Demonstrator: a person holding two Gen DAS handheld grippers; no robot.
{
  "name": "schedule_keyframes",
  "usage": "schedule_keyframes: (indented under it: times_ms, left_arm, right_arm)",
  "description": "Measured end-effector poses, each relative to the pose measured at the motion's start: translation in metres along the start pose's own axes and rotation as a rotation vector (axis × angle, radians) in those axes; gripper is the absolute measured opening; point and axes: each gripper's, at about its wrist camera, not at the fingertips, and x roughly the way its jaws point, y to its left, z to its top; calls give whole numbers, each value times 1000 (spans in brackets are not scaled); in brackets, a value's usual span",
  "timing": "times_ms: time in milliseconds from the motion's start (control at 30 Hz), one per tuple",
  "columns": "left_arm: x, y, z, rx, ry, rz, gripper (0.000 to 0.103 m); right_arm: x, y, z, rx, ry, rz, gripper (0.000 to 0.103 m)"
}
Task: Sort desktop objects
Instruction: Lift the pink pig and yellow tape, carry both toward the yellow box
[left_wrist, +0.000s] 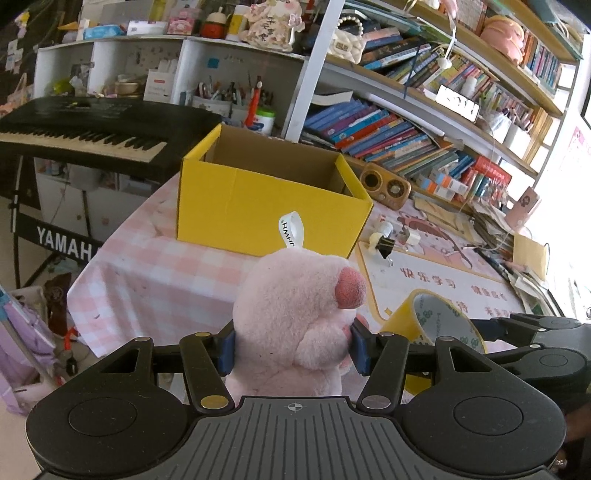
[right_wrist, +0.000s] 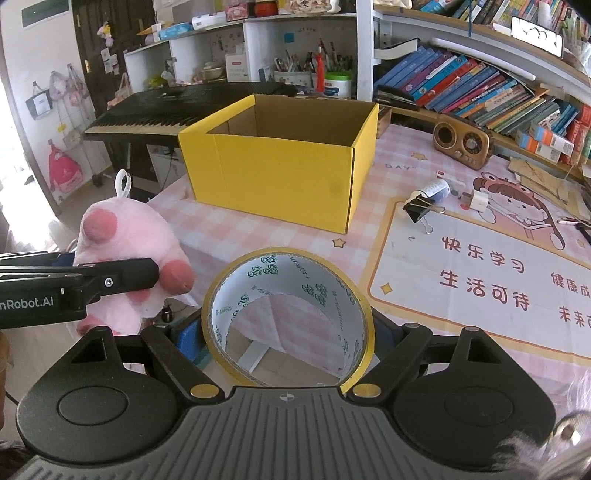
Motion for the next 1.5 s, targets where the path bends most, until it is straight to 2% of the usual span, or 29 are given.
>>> schedule_keyframes:
  times_ms: [400, 667, 1133, 1500]
  left_arm:
    - [4, 4, 6, -26, -3, 5, 57]
    - [11, 2, 26, -27, -38, 11, 57]
    - [45, 0, 88, -17, -122, 44, 57]
    - [91, -5, 156, 42, -220, 138, 57]
  right_arm:
    - [3, 1, 3, -4, 0, 2, 85]
    - [14, -5, 23, 2, -14, 20, 85]
    - [40, -27, 87, -6, -84, 74, 85]
    - [65, -61, 165, -25, -199, 101, 85]
